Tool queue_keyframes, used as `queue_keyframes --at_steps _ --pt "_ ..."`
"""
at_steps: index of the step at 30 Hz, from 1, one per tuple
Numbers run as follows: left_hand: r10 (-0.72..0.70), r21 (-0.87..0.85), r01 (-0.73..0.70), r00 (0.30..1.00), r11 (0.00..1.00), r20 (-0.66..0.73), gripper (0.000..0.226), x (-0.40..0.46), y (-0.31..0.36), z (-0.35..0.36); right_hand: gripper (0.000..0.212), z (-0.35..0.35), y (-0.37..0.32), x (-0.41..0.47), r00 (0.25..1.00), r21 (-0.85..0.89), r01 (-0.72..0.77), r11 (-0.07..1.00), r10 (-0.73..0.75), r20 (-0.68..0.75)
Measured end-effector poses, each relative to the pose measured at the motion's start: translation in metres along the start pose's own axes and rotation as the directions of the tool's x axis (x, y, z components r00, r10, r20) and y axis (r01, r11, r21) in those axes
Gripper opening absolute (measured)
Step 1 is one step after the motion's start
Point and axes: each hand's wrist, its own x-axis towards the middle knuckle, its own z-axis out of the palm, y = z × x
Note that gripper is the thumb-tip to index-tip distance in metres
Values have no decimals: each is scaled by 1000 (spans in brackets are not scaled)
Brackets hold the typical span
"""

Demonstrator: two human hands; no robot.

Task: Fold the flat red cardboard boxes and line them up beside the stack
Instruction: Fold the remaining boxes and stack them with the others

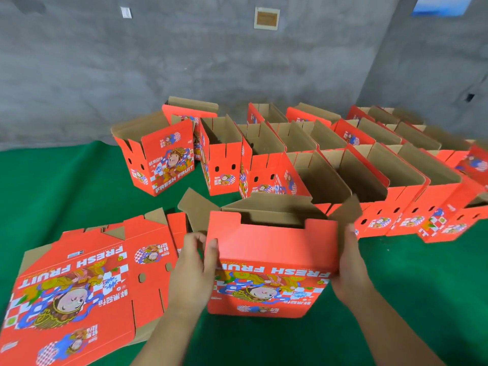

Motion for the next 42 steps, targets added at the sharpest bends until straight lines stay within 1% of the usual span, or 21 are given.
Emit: queue_keyframes --at_steps 2,4,5,7,8,11,14,16,17,19,20,24,26,28,29,30,31,34,38,40,42 --pt "-14 5 14 1000 1000 21 24 7 3 0 76 1 2 -6 996 -47 36 998 -32 88" --pt "-28 14 28 999 1000 36 30 9 1 -1 64 2 5 -12 984 -173 155 973 -136 117" --pt "-39 -11 40 997 999 59 31 10 -1 -2 57 1 6 -12 984 -211 168 963 -150 100" --pt "-36 -131 49 994 990 100 40 14 -1 -3 57 -1 6 -9 987 -261 154 953 -136 86" --pt "4 -172 12 996 985 93 53 17 -1 -3 61 -1 3 -10 988 -305 149 941 -127 92" --pt "104 -89 -99 993 991 60 101 26 7 2 76 0 -6 -14 972 -470 224 854 -160 173" --pt "195 -149 -175 971 973 136 118 26 18 10 87 1 -12 -13 929 -646 367 669 -224 295" --pt "271 -37 -269 949 962 162 112 25 19 8 84 0 -16 -11 900 -715 435 547 -241 364" --pt "325 65 -341 928 938 181 102 29 19 4 82 -2 -16 -10 893 -734 450 510 -235 384" --pt "418 243 -477 871 844 257 81 42 21 -4 81 -6 -17 -9 886 -745 463 480 -226 405" --pt "429 277 -506 854 817 293 77 49 24 -6 80 -7 -17 -10 883 -749 468 469 -230 408" --pt "408 311 -525 835 792 369 80 69 40 4 74 -6 -16 -12 865 -767 499 402 -275 419" --pt "409 235 -532 811 814 418 79 70 42 12 72 -7 -16 -12 868 -775 494 394 -269 417" --pt "456 75 -550 754 832 472 63 73 43 13 71 -9 -19 -10 863 -772 504 388 -258 434" --pt "467 30 -554 728 832 502 54 75 46 12 71 -9 -20 -8 862 -772 506 384 -246 443" --pt "457 37 -554 720 831 523 46 79 49 12 72 -9 -21 -7 865 -775 503 384 -227 448" --pt "430 92 -553 732 828 529 41 83 53 12 72 -9 -22 -6 869 -777 495 389 -210 448" --pt "315 259 -495 797 829 516 50 94 58 18 73 -10 -18 -6 872 -772 490 406 -220 438" --pt "263 181 -385 841 905 474 60 96 54 27 73 -10 -14 -4 879 -774 477 418 -238 413" --pt "286 183 -413 830 892 478 62 97 51 29 72 -10 -13 -1 884 -783 468 410 -232 407" --pt "310 211 -465 803 860 508 49 100 49 29 72 -8 -13 0 876 -781 482 398 -241 418"
